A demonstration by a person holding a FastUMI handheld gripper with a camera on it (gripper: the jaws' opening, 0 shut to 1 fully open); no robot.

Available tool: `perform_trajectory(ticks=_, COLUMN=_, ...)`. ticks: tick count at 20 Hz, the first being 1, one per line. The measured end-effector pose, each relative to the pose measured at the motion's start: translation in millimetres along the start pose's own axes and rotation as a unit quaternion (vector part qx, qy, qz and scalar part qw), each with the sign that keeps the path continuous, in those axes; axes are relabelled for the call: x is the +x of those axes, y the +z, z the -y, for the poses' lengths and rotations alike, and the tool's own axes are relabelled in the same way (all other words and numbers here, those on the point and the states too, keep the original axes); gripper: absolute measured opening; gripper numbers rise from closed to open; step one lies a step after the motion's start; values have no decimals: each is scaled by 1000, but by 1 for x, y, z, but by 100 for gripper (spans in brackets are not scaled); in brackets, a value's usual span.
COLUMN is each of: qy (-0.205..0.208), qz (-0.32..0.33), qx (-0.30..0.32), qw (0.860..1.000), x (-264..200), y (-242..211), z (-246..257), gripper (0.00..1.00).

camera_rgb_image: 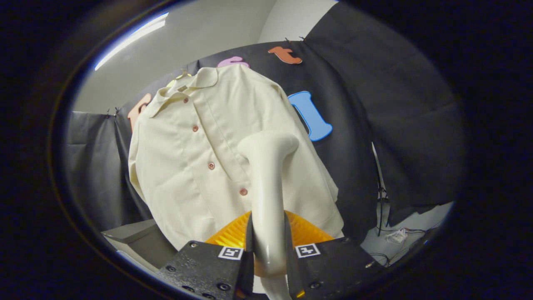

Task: Iron the clothes twice with a garment steamer, once on the left side and once on the right side.

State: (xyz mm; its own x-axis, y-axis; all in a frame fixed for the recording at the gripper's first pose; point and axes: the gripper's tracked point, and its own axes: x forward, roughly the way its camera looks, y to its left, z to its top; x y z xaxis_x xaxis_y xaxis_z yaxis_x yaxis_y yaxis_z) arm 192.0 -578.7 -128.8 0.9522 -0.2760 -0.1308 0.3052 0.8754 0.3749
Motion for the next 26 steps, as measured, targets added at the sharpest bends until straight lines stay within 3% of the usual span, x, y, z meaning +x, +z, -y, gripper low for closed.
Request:
perform_trajectory(ticks=13, qy=-42, qz=-58, qx=6, qw=997, x=-36, y=-84, z=43, gripper=31)
perform_trajectory(ticks=26, qy=-83, qz=-98, qx=8, qw=992, x=-77, y=-123, z=58, gripper=31)
